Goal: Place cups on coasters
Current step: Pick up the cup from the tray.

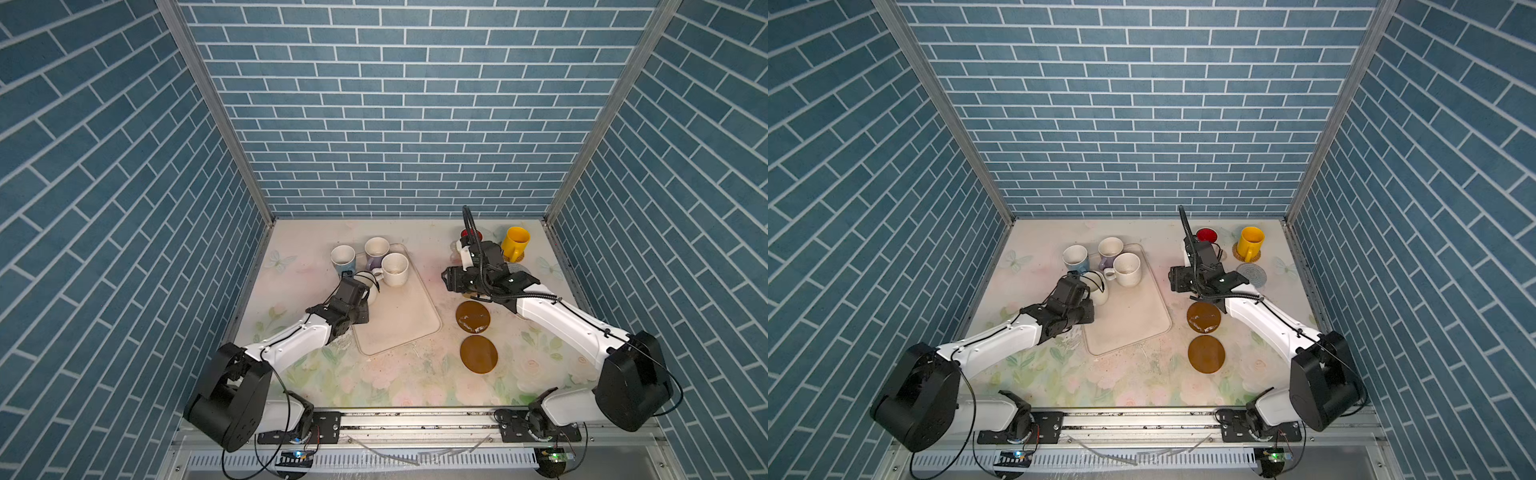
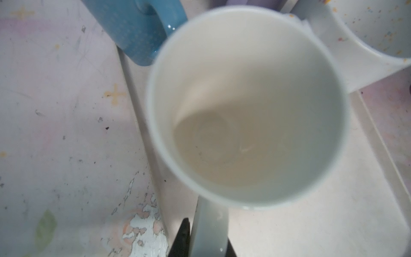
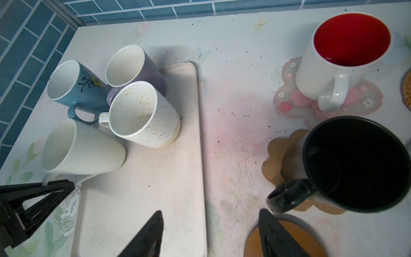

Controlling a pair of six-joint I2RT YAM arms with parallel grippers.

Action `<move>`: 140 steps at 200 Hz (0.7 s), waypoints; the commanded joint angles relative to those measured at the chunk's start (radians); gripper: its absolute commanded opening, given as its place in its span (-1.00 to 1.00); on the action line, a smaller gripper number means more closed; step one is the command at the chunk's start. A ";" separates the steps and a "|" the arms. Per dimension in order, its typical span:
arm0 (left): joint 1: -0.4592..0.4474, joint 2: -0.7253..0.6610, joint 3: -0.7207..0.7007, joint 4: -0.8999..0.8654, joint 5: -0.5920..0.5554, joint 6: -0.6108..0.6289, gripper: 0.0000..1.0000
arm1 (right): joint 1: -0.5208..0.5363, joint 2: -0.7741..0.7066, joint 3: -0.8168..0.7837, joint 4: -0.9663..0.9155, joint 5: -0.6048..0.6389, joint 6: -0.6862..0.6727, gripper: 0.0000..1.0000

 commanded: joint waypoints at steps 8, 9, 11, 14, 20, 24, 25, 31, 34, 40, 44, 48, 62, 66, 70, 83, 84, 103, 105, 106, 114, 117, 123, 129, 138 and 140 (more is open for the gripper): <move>0.004 -0.004 0.024 -0.033 -0.010 0.016 -0.86 | 0.003 0.006 -0.001 0.010 0.007 -0.025 0.35; 0.004 -0.004 0.024 -0.033 -0.010 0.016 -0.86 | 0.003 0.006 -0.001 0.009 0.007 -0.025 0.35; 0.004 -0.006 0.041 -0.034 -0.010 0.017 -0.88 | 0.006 0.006 -0.001 0.009 0.007 -0.026 0.35; 0.003 -0.007 0.048 -0.036 -0.009 0.019 -0.91 | 0.003 0.006 -0.003 0.008 0.007 -0.026 0.36; 0.004 -0.008 0.051 -0.039 -0.006 0.023 -0.97 | 0.004 0.004 -0.002 0.008 0.008 -0.025 0.35; 0.003 -0.013 0.054 -0.040 -0.006 0.026 -1.00 | 0.003 0.003 -0.003 0.008 0.008 -0.027 0.35; 0.002 -0.013 0.054 -0.041 -0.005 0.027 -1.00 | 0.002 0.003 -0.003 0.008 0.008 -0.026 0.36; 0.003 -0.017 0.056 -0.044 -0.004 0.031 -1.00 | 0.003 0.002 -0.002 0.007 0.007 -0.027 0.36; 0.001 -0.019 0.058 -0.045 -0.004 0.032 -1.00 | 0.003 0.001 -0.002 0.008 0.007 -0.026 0.36; 0.001 -0.023 0.059 -0.048 -0.006 0.036 -1.00 | 0.002 0.000 -0.002 0.006 0.007 -0.027 0.36; 0.000 -0.027 0.062 -0.051 -0.007 0.038 -1.00 | 0.001 0.000 -0.002 0.006 0.007 -0.026 0.36; 0.000 -0.029 0.064 -0.054 -0.008 0.039 -1.00 | 0.002 -0.002 -0.001 0.005 0.007 -0.027 0.36; -0.001 -0.036 0.069 -0.063 -0.008 0.046 -1.00 | 0.002 -0.005 0.002 0.003 0.007 -0.027 0.36; -0.001 -0.039 0.071 -0.066 -0.007 0.048 -1.00 | 0.002 -0.005 0.003 0.004 0.006 -0.027 0.36; -0.001 -0.042 0.073 -0.070 -0.006 0.050 -1.00 | 0.003 -0.006 0.003 0.003 0.006 -0.027 0.36; -0.005 -0.054 0.081 -0.079 0.004 0.058 -1.00 | 0.002 -0.009 0.004 0.002 0.008 -0.030 0.36; -0.005 -0.053 0.082 -0.080 0.004 0.059 -1.00 | 0.002 -0.009 0.004 0.002 0.008 -0.030 0.36; -0.017 -0.073 0.108 -0.111 0.008 0.075 -1.00 | 0.001 -0.016 0.002 -0.003 0.019 -0.033 0.36; -0.020 -0.074 0.111 -0.115 0.009 0.078 -1.00 | 0.000 -0.017 0.002 -0.003 0.020 -0.033 0.36; -0.021 -0.074 0.114 -0.117 0.009 0.079 -1.00 | 0.000 -0.018 0.002 -0.003 0.022 -0.033 0.36; -0.029 -0.081 0.127 -0.132 0.009 0.088 -1.00 | -0.001 -0.022 -0.002 -0.005 0.030 -0.027 0.36; -0.032 -0.083 0.134 -0.138 0.009 0.090 -1.00 | -0.002 -0.024 -0.003 -0.004 0.031 -0.023 0.36; -0.042 -0.086 0.144 -0.149 0.010 0.096 -1.00 | -0.006 -0.030 -0.006 -0.003 0.028 -0.018 0.36; -0.051 -0.092 0.155 -0.160 0.009 0.101 -1.00 | -0.011 -0.036 -0.011 0.000 0.023 -0.013 0.36; -0.069 -0.092 0.173 -0.172 0.009 0.109 -1.00 | -0.021 -0.048 -0.016 0.003 0.016 -0.002 0.36; -0.073 -0.095 0.176 -0.175 0.008 0.110 -1.00 | -0.025 -0.051 -0.019 0.003 0.014 0.001 0.36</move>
